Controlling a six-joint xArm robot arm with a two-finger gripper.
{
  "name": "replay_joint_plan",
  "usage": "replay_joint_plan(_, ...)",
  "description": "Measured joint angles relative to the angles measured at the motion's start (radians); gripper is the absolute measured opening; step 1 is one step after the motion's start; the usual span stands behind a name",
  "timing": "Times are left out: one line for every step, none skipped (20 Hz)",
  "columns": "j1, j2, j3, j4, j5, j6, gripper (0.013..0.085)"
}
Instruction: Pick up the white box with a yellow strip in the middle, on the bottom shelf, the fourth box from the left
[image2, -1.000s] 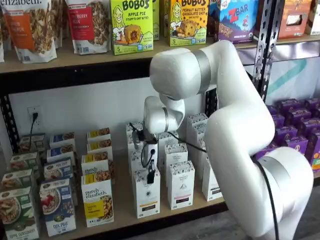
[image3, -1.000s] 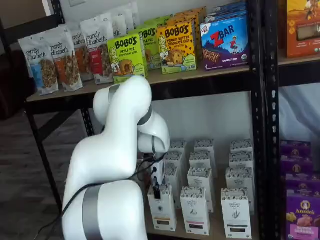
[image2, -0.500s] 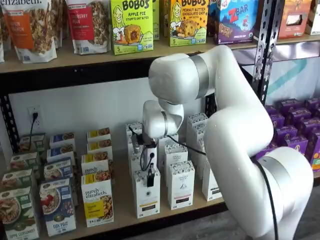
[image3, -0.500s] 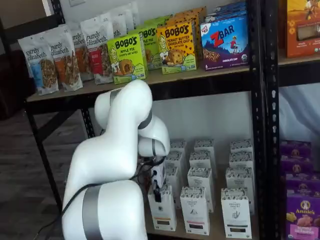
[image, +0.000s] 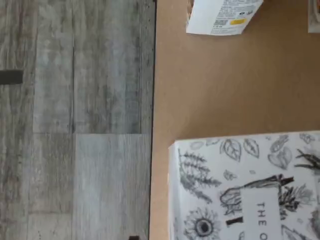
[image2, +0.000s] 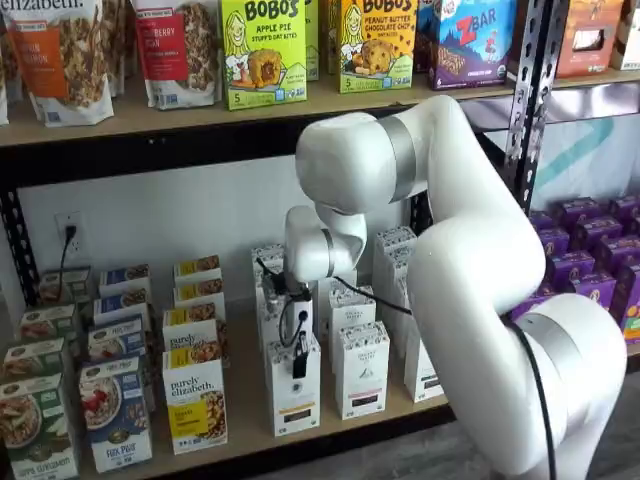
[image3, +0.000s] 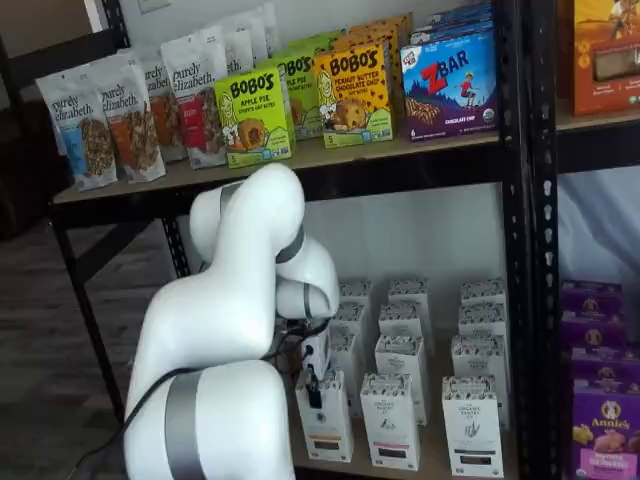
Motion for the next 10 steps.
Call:
replay_joint_plan(0.001, 0.001, 0.001, 0.002, -0.006, -0.001, 0.085)
replay_joint_plan(0.001, 0.002, 0.002, 0.003, -0.013, -0.001, 0.085)
replay_joint_plan(0.002, 0.004, 0.002, 0.001, -0.018, 0.001, 0.085)
replay_joint_plan(0.003, 0.005, 0.002, -0.004, -0.022, 0.005, 0.085)
replay_joint_plan(0.003, 0.006, 0.002, -0.008, -0.024, 0.009, 0.085)
replay_joint_plan(0.003, 0.008, 0.0, -0.013, -0.023, 0.014, 0.085)
replay_joint_plan(0.003, 0.01, -0.002, -0.018, -0.02, 0.018, 0.085)
replay_joint_plan(0.003, 0.011, -0.003, -0.019, -0.018, 0.018, 0.085)
replay_joint_plan(0.003, 0.012, -0.005, -0.02, -0.015, 0.019, 0.085)
replay_joint_plan(0.002, 0.013, -0.006, -0.022, -0.014, 0.021, 0.085)
